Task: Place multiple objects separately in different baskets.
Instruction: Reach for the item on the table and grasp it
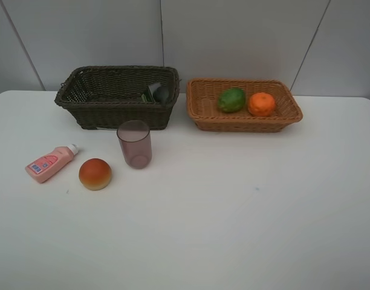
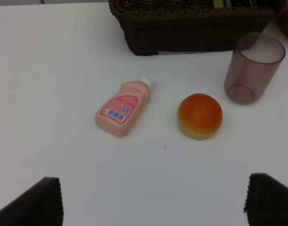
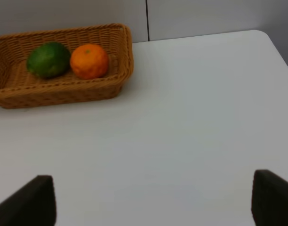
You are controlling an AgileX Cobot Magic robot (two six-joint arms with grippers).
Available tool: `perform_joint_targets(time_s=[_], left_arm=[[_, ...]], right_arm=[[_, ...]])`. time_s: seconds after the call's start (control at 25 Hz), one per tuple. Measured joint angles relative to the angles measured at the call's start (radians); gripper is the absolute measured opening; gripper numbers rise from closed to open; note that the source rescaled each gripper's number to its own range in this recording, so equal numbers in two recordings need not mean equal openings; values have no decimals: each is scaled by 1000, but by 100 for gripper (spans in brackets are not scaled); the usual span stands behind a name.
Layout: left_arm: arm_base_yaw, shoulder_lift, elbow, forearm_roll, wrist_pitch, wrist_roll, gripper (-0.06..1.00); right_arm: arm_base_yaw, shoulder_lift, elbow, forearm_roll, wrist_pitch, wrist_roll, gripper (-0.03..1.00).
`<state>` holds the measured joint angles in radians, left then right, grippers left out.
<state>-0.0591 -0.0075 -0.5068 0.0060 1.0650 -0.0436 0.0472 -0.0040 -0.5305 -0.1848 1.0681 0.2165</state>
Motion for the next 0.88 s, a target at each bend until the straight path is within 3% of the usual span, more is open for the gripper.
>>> perform_joint_targets(time_s=[0.88], left_arm=[[0, 0, 0, 0, 0, 0, 100]], right_arm=[[-5, 0, 0, -1, 0, 0, 82]])
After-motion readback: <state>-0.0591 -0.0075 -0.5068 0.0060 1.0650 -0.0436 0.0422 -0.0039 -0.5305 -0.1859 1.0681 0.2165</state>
